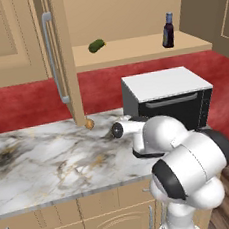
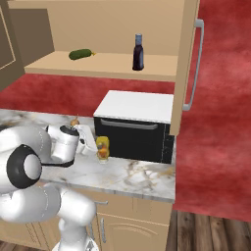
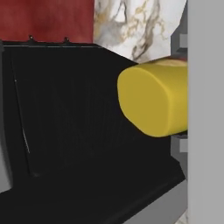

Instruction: Pick the condiment bottle and mustard from the counter and place them in the cabinet.

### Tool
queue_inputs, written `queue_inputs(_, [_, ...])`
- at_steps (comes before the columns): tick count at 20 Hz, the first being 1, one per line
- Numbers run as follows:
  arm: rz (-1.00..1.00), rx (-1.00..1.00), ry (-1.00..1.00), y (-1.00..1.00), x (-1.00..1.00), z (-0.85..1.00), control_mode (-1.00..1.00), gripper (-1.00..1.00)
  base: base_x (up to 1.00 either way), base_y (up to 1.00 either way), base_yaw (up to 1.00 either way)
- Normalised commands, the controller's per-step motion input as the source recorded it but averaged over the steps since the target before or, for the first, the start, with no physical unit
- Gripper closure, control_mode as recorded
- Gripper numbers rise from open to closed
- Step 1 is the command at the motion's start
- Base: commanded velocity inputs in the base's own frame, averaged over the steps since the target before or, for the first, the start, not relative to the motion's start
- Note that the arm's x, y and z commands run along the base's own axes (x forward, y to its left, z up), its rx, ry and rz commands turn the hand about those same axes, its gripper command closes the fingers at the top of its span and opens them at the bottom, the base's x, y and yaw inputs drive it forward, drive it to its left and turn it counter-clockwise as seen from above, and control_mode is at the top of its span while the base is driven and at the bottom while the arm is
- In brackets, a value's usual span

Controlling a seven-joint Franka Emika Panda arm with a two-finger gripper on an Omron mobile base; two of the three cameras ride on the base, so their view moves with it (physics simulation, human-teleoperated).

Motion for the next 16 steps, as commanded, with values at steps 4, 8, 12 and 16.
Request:
queue_inputs(4, [-0.01, 0.00, -0.06, -0.16, -0.02, 0.07, -1.00, 1.00, 0.00, 0.00, 0.00])
queue_inputs(8, [0.00, 0.00, -0.09, -0.01, -0.16, 0.36, -1.00, 1.00, 0.00, 0.00, 0.00])
queue_inputs(12, [0.07, 0.00, -0.11, 0.00, -0.33, 0.52, -1.00, 1.00, 0.00, 0.00, 0.00])
queue_inputs(16, [0.18, 0.00, -0.07, 0.00, -0.18, 0.36, -1.00, 1.00, 0.00, 0.00, 0.00])
